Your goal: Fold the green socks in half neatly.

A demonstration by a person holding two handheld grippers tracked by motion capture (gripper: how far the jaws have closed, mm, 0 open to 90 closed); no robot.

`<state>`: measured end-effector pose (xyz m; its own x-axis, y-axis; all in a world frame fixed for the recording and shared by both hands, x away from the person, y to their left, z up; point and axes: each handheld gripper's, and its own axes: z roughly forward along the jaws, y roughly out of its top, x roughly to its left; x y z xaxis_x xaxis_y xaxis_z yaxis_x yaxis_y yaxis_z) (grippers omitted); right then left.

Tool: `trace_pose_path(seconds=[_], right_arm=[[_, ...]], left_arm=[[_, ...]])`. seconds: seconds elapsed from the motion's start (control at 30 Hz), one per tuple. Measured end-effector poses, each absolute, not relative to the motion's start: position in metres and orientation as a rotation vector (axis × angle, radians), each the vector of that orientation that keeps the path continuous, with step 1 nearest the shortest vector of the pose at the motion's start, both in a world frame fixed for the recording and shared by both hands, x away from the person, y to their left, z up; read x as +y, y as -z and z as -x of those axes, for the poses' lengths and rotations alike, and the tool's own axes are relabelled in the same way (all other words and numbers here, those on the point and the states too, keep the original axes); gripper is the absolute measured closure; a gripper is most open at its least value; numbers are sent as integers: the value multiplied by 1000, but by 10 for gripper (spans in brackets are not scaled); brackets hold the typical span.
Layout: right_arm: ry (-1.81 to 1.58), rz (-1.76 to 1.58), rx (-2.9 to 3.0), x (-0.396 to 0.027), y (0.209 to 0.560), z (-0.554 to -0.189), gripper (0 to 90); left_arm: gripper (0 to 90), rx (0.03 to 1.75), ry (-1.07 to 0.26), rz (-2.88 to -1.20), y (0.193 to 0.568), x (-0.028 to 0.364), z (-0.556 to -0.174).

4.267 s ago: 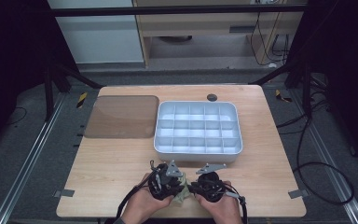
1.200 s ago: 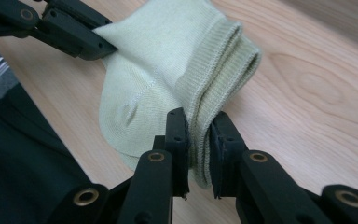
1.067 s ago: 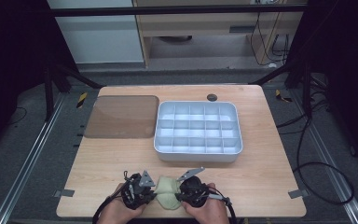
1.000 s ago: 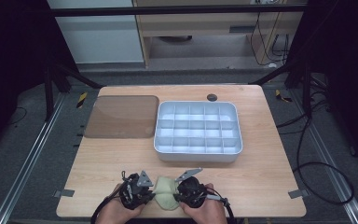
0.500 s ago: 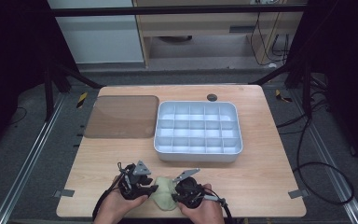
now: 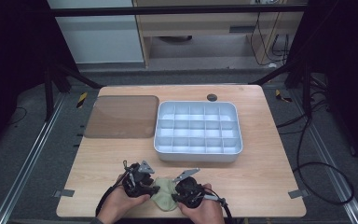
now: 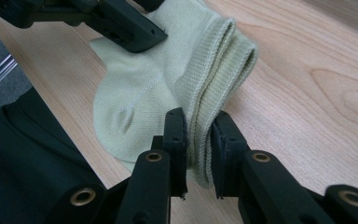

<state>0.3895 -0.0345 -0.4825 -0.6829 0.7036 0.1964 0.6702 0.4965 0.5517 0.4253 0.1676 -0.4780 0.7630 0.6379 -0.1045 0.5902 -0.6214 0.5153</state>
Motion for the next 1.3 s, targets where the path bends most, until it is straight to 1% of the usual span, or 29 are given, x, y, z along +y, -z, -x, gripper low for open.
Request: trace_pose_path(seconds=[0.1, 0.17, 0.2, 0.23, 0.3, 0.33, 0.43, 0.53, 0.6, 0.7, 0.9, 1.03, 1.3], right_arm=[[-945, -1230, 2670, -34, 482, -389, 779], [-946, -1227, 2672, -34, 482, -389, 777], [-944, -1227, 2672, -34, 482, -390, 773], [-944, -1228, 2672, -34, 483, -390, 769], [-944, -1228, 2672, -34, 483, -390, 767], [-943, -1227, 2672, -34, 483, -390, 759], [-941, -1233, 2666, -35, 483, -390, 718], [-938, -1238, 2658, -36, 482, -389, 636], [-947, -1238, 2650, -38, 481, -387, 624], [-953, -1231, 2657, -40, 482, -386, 639], [-967, -1213, 2676, -36, 485, -387, 744], [-971, -1228, 2679, -35, 485, -388, 778], [-966, -1243, 2676, -34, 485, -389, 795]], left_arm=[[582, 918, -97, -2427, 478, 167, -427], [615, 913, -75, -2431, 478, 166, -426], [660, 913, -65, -2432, 478, 165, -426], [686, 911, -58, -2436, 477, 165, -427], [703, 914, -35, -2438, 477, 165, -428], [746, 911, -24, -2434, 477, 165, -429], [782, 913, -20, -2430, 477, 165, -428], [798, 913, -23, -2428, 477, 165, -429], [807, 911, -31, -2430, 477, 165, -428], [816, 913, -32, -2426, 476, 165, -429], [825, 909, -51, -2433, 476, 165, -429], [829, 899, -71, -2449, 472, 165, -428], [833, 863, -110, -2471, 459, 162, -425]])
